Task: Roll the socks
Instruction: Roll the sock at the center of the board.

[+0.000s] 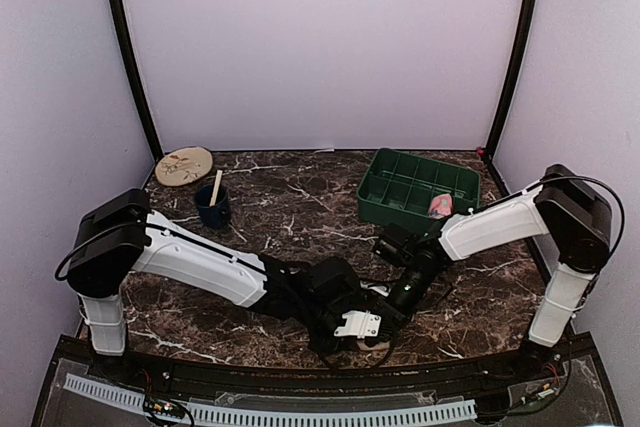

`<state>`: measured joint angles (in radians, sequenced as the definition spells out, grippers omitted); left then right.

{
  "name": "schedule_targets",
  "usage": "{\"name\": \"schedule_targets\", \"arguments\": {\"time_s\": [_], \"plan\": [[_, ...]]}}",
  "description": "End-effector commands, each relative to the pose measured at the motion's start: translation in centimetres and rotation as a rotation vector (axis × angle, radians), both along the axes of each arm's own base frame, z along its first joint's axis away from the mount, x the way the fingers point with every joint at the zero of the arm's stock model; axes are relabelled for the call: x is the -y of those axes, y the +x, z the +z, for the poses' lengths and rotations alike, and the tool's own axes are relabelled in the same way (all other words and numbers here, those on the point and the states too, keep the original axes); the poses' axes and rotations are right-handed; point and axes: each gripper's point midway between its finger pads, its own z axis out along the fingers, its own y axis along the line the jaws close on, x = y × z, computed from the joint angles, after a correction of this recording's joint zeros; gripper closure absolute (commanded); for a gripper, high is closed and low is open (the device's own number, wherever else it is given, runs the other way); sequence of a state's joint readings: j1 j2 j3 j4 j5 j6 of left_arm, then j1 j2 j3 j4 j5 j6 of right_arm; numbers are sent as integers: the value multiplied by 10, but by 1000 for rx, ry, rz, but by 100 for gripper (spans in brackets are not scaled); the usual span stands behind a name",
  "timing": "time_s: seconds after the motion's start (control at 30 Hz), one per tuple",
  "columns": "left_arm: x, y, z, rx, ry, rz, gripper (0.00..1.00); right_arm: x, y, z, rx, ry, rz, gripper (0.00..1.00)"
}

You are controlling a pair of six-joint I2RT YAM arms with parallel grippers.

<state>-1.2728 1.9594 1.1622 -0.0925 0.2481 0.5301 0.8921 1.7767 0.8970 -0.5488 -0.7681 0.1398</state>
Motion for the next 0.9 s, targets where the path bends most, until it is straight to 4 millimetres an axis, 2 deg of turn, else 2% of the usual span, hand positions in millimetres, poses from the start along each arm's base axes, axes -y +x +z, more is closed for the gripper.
{"name": "schedule_targets", "arguments": {"time_s": [0.0, 0.33, 0.63, 0.73, 0.87], "plan": [[-22, -18, -20, -152, 121, -23, 80, 11, 20, -5, 84, -35, -93, 67], [-28, -12, -18, -237, 144, 18, 81, 34, 48, -3, 143, -44, -272, 63], [-20, -11, -15, -396, 193, 34, 81, 53, 86, 25, 401, -60, -430, 63], [-19, -12, -18, -460, 215, 41, 81, 60, 92, 37, 478, -48, -480, 63], [-17, -9, -20, -546, 235, 63, 81, 61, 86, 52, 595, -33, -491, 63]]}}
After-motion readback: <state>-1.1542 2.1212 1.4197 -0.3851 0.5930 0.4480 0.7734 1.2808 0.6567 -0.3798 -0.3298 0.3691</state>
